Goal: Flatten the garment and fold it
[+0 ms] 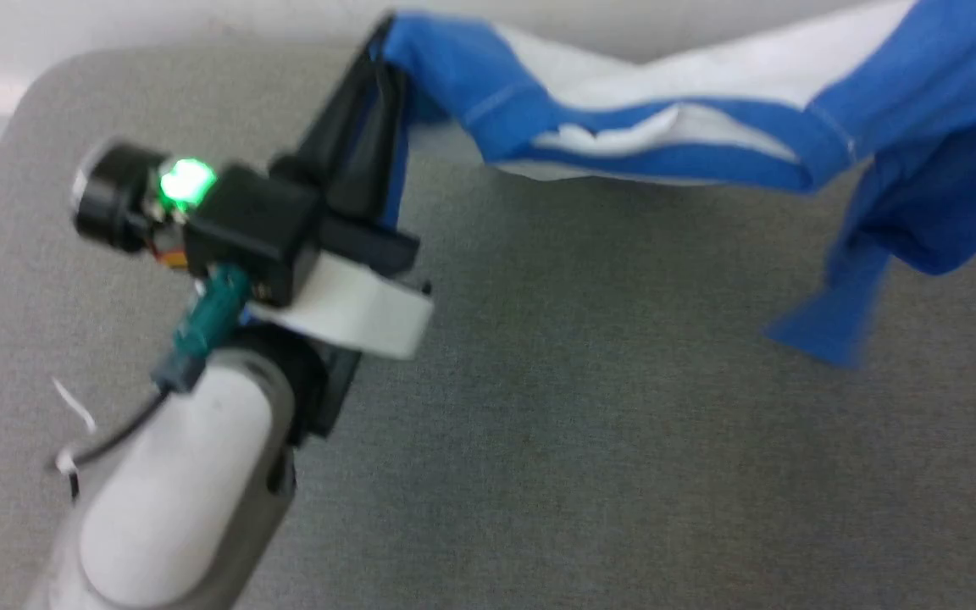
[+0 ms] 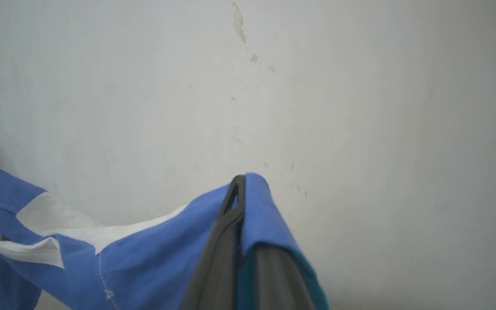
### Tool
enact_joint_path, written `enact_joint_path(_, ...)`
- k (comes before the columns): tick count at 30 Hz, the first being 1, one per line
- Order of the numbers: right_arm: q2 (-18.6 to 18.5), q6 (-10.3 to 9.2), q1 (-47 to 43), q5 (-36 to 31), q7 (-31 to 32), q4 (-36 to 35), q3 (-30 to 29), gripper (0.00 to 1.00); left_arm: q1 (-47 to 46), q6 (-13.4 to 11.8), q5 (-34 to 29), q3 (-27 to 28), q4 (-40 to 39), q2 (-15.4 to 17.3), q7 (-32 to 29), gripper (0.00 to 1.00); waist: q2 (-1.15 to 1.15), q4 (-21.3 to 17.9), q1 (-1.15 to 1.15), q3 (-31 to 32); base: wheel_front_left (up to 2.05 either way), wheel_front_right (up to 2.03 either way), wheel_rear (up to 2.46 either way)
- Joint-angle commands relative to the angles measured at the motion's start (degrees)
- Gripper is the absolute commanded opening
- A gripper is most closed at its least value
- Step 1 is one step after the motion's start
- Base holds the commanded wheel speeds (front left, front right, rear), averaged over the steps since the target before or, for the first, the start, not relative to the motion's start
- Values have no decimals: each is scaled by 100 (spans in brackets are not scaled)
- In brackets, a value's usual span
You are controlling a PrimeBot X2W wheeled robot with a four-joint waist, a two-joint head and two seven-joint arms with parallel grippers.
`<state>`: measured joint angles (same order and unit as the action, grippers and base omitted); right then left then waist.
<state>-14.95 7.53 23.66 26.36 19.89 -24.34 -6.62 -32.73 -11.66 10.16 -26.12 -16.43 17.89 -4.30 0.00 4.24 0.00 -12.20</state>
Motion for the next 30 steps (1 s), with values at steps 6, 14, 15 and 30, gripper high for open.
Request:
enact_joint_path(6,-92,-4,1198,92,393,208,270,0,-1171,355,182,177,33,90,-751,0,0,-232,0,665,0,0,0)
enact_joint_path(14,-57,-4,1959,118,955,611,382,0,-2005,478,649,395,282,26,-1669,0,0,-209,0,908,0,0,0)
enact_joint_path(15,-29,-4,1990,146,1052,650,391,0,-2052,475,720,408,300,2,-1784,0,0,-211,0,923,0,0,0)
enact_joint_path(30,216,-4,2990,191,2310,1263,291,0,-3093,75,779,487,956,-185,-3022,0,0,-394,0,-489,0,0,0)
